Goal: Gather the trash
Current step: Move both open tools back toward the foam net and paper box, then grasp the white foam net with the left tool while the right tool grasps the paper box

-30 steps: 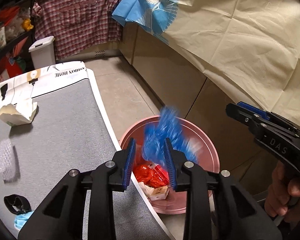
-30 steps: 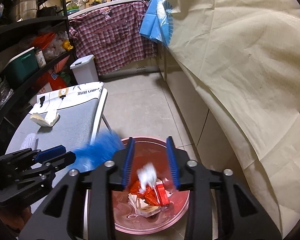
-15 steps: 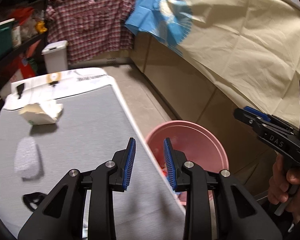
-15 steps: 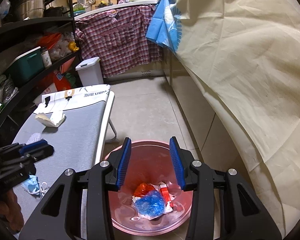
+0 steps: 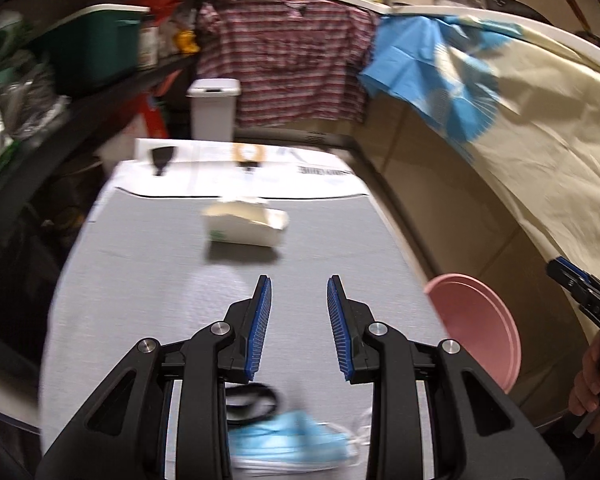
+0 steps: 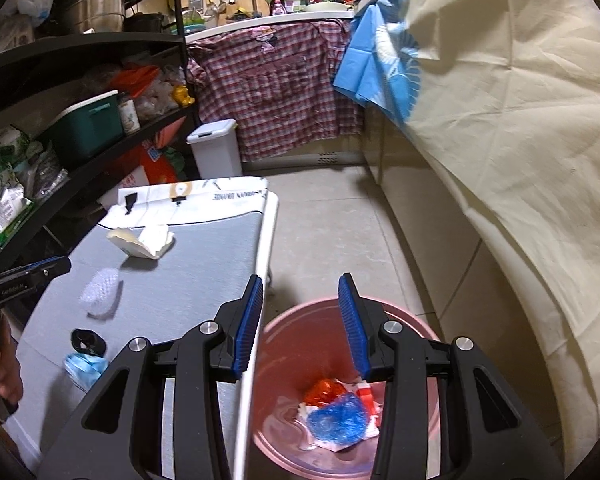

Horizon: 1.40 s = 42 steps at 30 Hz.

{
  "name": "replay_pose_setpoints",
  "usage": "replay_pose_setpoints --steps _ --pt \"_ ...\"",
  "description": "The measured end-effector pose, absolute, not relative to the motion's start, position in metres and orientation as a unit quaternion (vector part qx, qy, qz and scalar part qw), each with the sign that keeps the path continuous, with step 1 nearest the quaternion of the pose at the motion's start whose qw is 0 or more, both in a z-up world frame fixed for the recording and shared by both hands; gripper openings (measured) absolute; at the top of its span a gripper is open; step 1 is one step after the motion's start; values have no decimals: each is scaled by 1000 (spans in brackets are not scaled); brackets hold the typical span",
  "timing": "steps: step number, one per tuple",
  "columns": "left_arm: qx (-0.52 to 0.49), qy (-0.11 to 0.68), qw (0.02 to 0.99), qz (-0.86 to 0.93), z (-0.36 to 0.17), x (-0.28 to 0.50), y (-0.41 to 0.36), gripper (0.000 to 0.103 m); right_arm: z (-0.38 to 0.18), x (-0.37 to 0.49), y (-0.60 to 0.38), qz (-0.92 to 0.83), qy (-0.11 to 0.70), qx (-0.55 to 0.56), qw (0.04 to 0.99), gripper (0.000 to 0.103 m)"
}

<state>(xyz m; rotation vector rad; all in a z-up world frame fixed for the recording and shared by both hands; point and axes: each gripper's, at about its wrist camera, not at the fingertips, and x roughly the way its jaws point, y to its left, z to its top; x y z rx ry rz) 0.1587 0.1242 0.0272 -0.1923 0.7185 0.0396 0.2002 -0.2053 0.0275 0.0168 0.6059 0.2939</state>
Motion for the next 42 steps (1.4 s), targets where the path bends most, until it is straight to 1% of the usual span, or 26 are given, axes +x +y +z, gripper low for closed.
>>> replay_pose_setpoints --steps 2,3,6,9,14,19,25,26,27,29,36,40,41,42 --pt "-92 357 929 29 34 160 141 29 29 200 -199 153 291 9 944 39" --pt "-93 358 929 31 37 159 147 29 31 200 -196 160 287 9 944 35" --pt "-93 356 929 40 50 158 172 29 33 198 -185 177 279 6 944 29" --pt "-94 351 931 44 50 155 188 29 33 198 -174 193 277 5 941 26" --pt "-142 362 920 48 16 160 205 29 32 202 -148 226 271 5 935 24" --pt "-122 386 913 43 -14 177 203 29 25 206 -118 254 269 -12 929 23" --pt "-127 408 904 24 -37 188 204 30 18 217 -84 280 261 -29 923 23" --pt "-126 412 902 24 -40 190 205 32 16 220 -79 284 262 -31 922 23" --pt "-126 414 901 25 -42 191 205 37 13 222 -74 286 263 -31 921 23" --pt "-131 417 899 20 -46 193 207 43 9 228 -66 291 266 -31 918 23" --pt "-138 443 886 4 -63 199 205 43 -6 242 -35 316 276 -36 907 23" --pt "-129 453 882 -6 -68 202 200 43 -17 250 -15 329 282 -47 900 24" --pt "-127 454 882 -6 -69 202 199 38 -20 252 -10 331 283 -52 899 24" --pt "-122 456 881 -5 -70 202 198 28 -22 254 -6 334 285 -54 897 24"
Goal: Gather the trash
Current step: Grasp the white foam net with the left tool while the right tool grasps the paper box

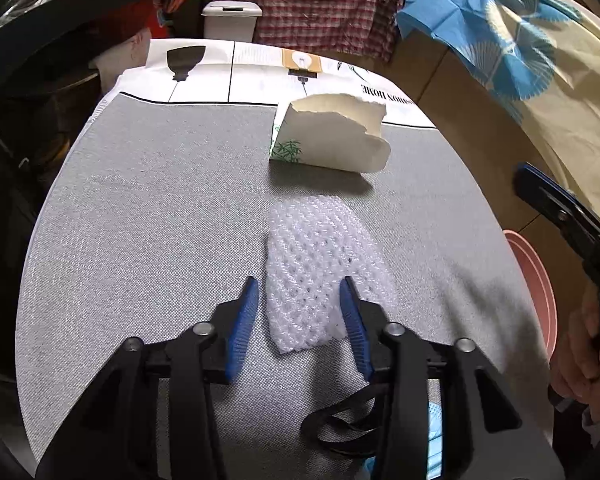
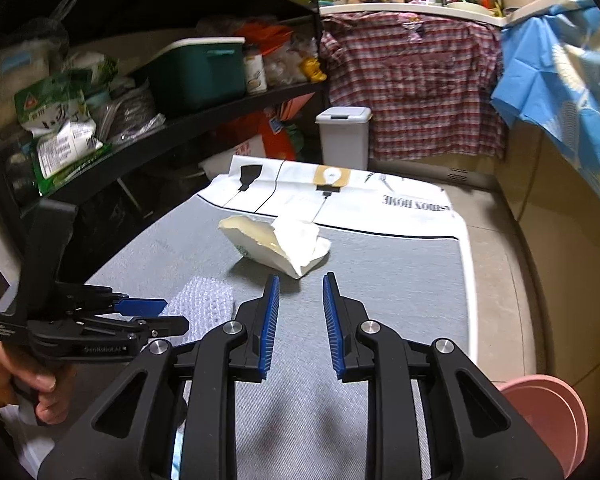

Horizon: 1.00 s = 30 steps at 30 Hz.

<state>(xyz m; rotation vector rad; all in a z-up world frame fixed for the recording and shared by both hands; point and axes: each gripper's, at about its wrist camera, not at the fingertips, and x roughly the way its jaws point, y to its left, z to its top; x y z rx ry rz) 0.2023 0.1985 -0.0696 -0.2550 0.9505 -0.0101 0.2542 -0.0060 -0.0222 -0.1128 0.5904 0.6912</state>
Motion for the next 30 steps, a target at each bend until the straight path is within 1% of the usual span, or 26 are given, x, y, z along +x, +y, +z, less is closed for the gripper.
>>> replay_pose_setpoints --steps 3,5,14,16,18,21,24,26,28,30 --pt "-117 461 880 3 -70 203 201 15 -29 262 6 340 292 -61 892 24" --pt "-114 456 882 11 -66 203 204 13 -33 266 14 343 295 -67 889 24" --pt "-120 435 890 57 -51 197 226 12 -49 291 49 350 309 -86 880 24" --pt "-124 434 890 61 -49 196 231 12 -53 298 56 350 310 -94 879 27" --pt "-128 433 890 64 -48 196 235 12 -56 303 62 350 314 -100 877 28" --pt "-132 432 890 64 -47 195 237 12 -61 310 70 351 317 -111 874 32" --pt "-133 431 890 62 -46 194 239 12 -64 313 76 355 321 -120 870 32" --pt "-134 430 891 62 -46 194 240 12 -65 313 79 357 321 -128 868 29" --pt "-134 429 891 64 -45 194 241 12 -65 311 80 356 318 -136 868 18" --pt "-135 427 892 65 -44 194 240 12 -64 308 79 359 316 -138 867 12"
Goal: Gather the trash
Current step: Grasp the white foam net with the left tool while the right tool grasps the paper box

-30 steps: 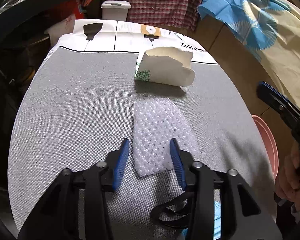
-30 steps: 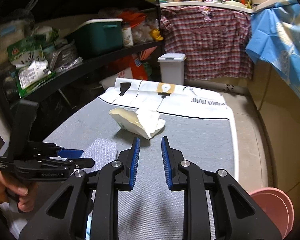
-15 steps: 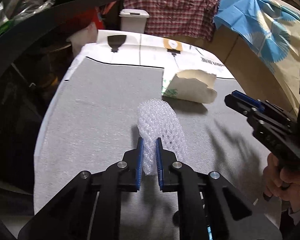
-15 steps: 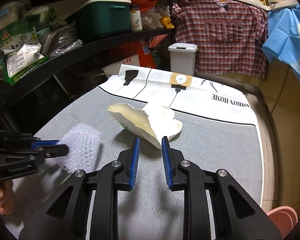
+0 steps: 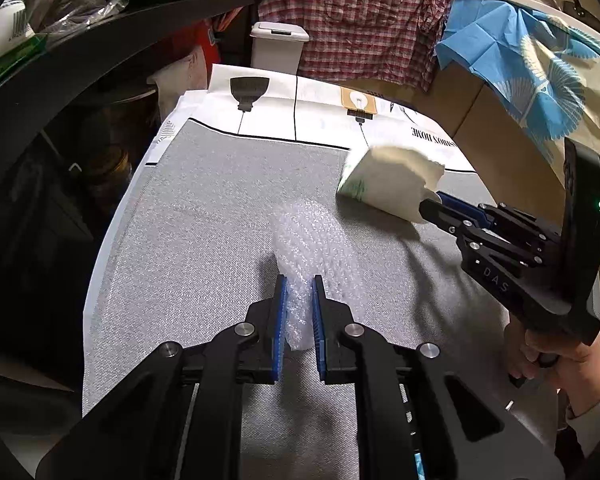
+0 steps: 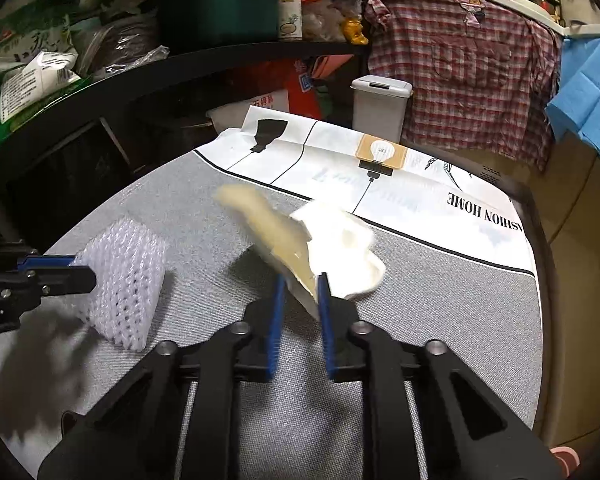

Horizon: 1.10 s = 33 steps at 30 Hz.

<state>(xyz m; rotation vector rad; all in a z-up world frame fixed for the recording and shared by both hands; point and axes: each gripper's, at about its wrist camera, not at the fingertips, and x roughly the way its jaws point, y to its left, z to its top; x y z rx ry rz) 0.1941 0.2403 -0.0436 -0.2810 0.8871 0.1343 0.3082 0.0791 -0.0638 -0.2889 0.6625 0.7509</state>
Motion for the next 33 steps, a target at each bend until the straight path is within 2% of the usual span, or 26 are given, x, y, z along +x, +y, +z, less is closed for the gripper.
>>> replay_pose_setpoints --steps 4,21,33 --pt "-135 421 895 66 -37 191 238 12 -57 303 75 362 308 -141 868 3" --pt "-133 380 913 71 2 167 229 12 25 229 31 384 269 -132 873 2" --pt "-126 338 931 51 43 138 188 12 70 172 -24 374 259 -104 884 2"
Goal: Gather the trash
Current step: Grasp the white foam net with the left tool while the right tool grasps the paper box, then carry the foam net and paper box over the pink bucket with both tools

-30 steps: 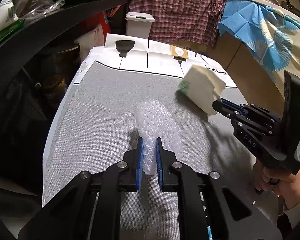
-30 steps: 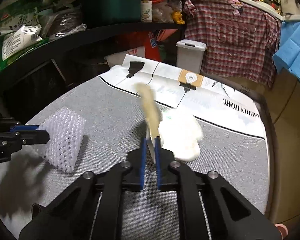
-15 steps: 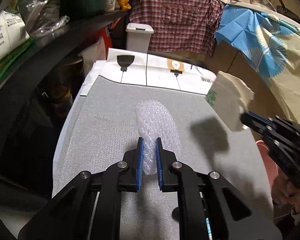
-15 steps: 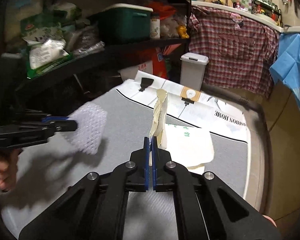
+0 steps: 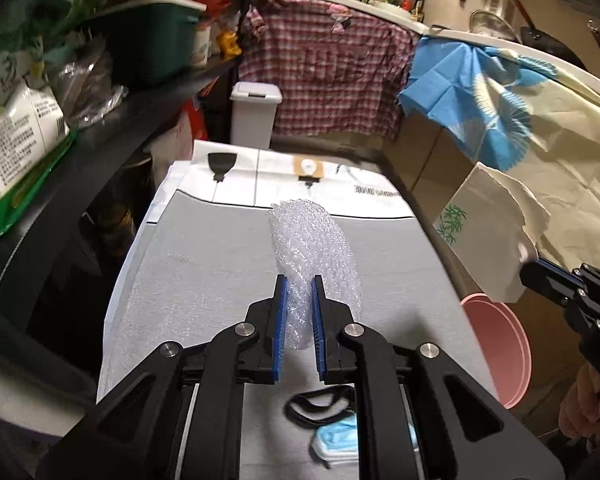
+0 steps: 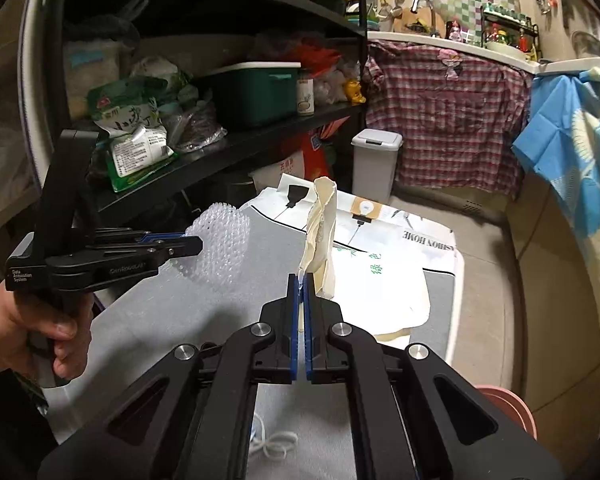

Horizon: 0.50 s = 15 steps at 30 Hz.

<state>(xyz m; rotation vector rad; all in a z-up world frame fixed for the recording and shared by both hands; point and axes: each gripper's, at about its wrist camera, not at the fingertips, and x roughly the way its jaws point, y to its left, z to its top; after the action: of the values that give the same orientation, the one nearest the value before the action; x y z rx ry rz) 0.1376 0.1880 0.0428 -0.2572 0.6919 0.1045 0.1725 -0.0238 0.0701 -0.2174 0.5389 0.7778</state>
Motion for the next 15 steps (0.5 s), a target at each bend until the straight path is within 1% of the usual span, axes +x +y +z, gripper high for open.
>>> replay_pose_setpoints --steps 7,12,15 --pt "-116 328 937 37 54 127 158 12 83 149 -63 345 237 -74 905 2" --pt "-107 330 938 28 54 126 142 12 71 152 -92 316 245 -39 916 2" --pt "-102 332 937 23 52 127 133 12 65 151 -101 300 242 -46 922 2"
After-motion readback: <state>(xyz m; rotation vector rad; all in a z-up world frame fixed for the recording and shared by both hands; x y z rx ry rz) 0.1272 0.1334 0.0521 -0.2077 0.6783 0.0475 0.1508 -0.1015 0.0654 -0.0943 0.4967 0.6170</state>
